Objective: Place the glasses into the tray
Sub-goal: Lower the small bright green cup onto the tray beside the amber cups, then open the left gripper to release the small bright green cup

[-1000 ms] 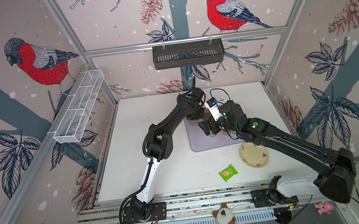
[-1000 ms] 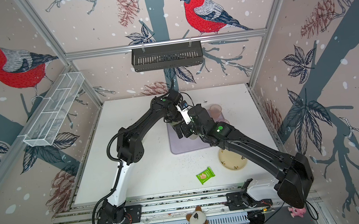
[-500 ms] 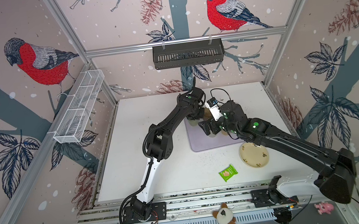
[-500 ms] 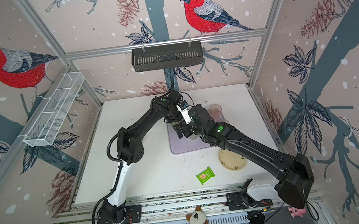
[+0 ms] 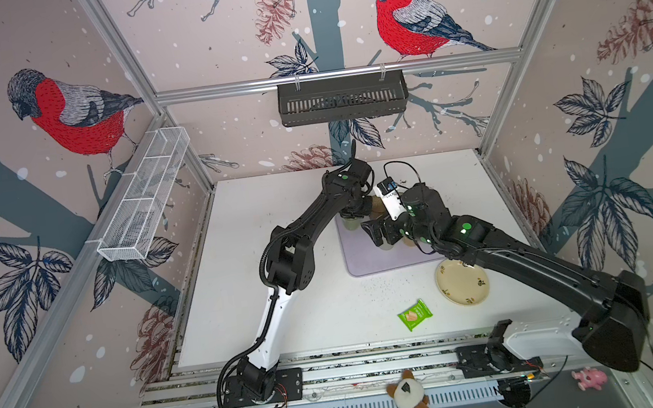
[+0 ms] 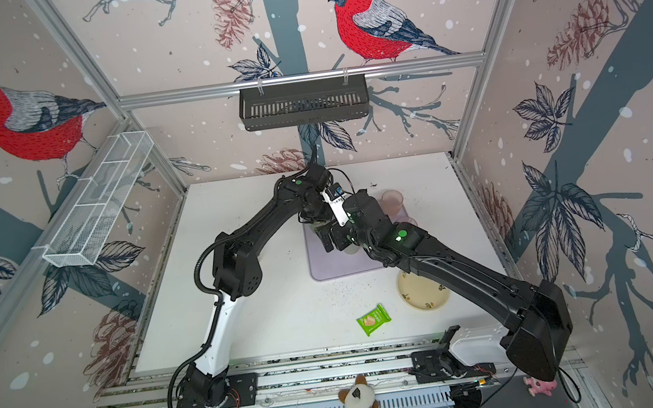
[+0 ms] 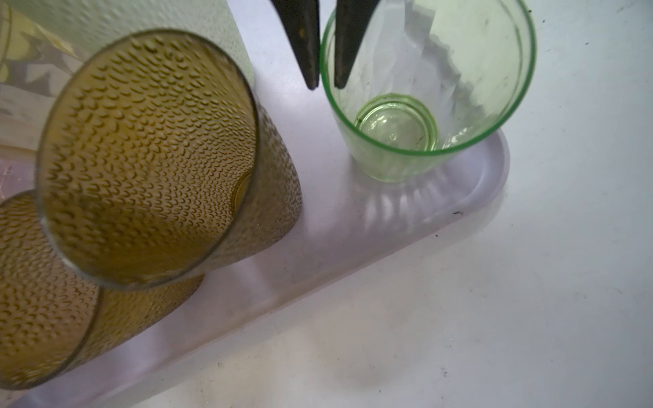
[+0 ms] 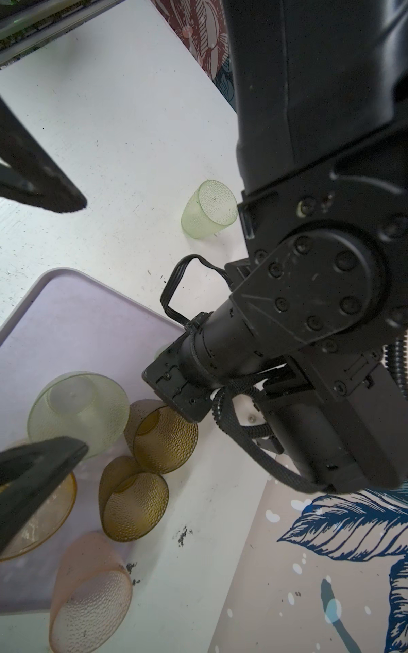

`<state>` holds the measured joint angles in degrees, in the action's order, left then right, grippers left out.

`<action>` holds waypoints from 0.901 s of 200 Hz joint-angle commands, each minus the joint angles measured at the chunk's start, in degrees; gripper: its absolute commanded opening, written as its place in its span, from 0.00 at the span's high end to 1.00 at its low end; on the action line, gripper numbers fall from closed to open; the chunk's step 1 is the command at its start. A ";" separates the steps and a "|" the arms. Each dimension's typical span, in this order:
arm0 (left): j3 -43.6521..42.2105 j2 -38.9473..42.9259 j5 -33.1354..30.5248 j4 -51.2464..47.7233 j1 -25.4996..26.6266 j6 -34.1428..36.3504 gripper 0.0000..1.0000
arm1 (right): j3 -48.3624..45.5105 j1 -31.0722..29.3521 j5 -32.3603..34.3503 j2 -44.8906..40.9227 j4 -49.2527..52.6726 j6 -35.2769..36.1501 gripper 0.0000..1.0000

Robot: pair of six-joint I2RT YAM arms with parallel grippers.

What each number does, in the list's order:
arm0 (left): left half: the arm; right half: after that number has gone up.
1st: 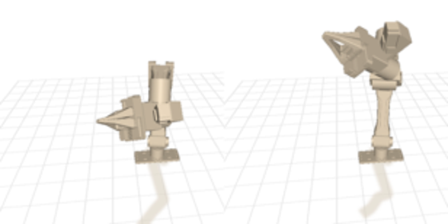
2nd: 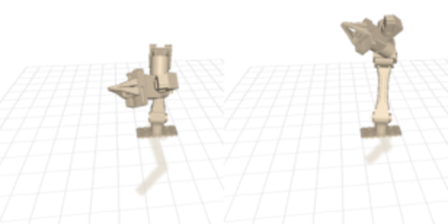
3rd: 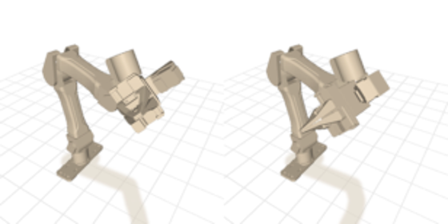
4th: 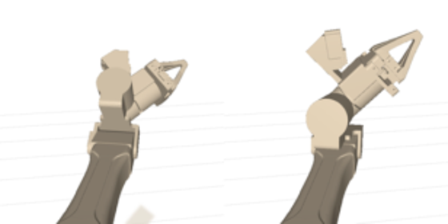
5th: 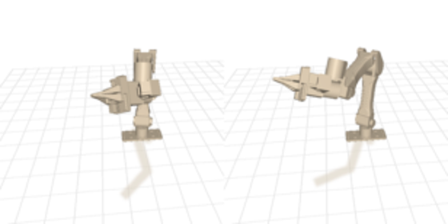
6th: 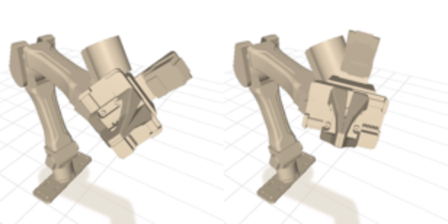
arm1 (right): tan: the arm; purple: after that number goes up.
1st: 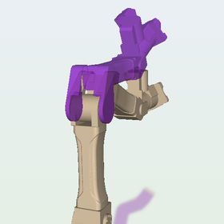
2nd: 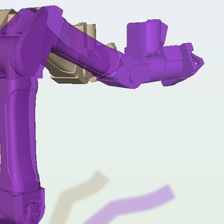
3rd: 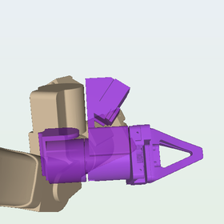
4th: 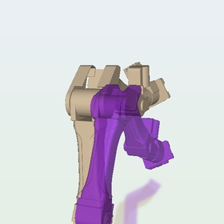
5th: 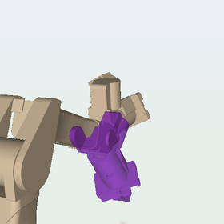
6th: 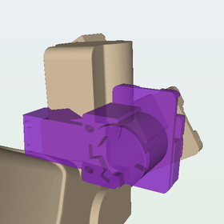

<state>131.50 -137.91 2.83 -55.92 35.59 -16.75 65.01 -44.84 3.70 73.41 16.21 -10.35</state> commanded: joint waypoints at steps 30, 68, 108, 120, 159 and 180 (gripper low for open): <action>0.42 0.35 -0.37 0.02 0.15 -0.91 0.85 | -0.15 0.02 0.69 -0.59 -1.00 -0.11 0.00; 0.77 0.74 -0.45 -0.07 0.12 -1.01 0.84 | -0.23 0.02 0.67 -0.72 -0.99 -0.15 0.00; 0.84 1.22 -0.63 -0.15 0.10 -1.05 0.84 | -0.41 0.04 0.68 -0.96 -1.09 -0.46 0.01; 0.78 1.32 -0.72 -0.33 0.17 -1.08 0.83 | -0.50 0.02 0.66 -0.98 -1.09 -0.52 0.00; 0.79 2.02 -1.07 -0.68 0.16 -0.91 0.82 | -0.77 0.00 0.77 -1.25 -1.35 -0.77 0.01; 0.69 2.33 -1.16 -0.98 0.18 -0.77 0.82 | -0.93 0.02 0.69 -1.26 -1.35 -0.83 0.01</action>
<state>131.92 -136.57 2.68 -55.99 35.59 -17.65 64.36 -44.84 3.75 72.40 16.16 -10.61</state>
